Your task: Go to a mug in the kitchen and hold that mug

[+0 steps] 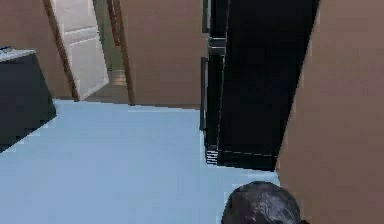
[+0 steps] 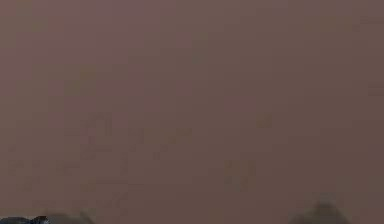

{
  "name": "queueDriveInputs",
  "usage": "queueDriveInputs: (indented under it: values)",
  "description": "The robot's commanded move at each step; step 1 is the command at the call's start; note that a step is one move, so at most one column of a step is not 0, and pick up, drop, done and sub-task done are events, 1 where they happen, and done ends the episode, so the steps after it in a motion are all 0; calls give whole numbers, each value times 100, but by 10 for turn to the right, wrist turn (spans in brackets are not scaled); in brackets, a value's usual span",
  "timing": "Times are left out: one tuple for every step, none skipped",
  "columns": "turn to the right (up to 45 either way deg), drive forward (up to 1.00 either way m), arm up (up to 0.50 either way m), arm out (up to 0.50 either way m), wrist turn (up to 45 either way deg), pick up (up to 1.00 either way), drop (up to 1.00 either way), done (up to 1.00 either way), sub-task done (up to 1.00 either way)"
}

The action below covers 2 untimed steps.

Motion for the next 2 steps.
queueDriveInputs:
  values:
    - [450,0,0,0,0,0,0,0,0]
    - [60,0,0,0,0,0,0,0,0]
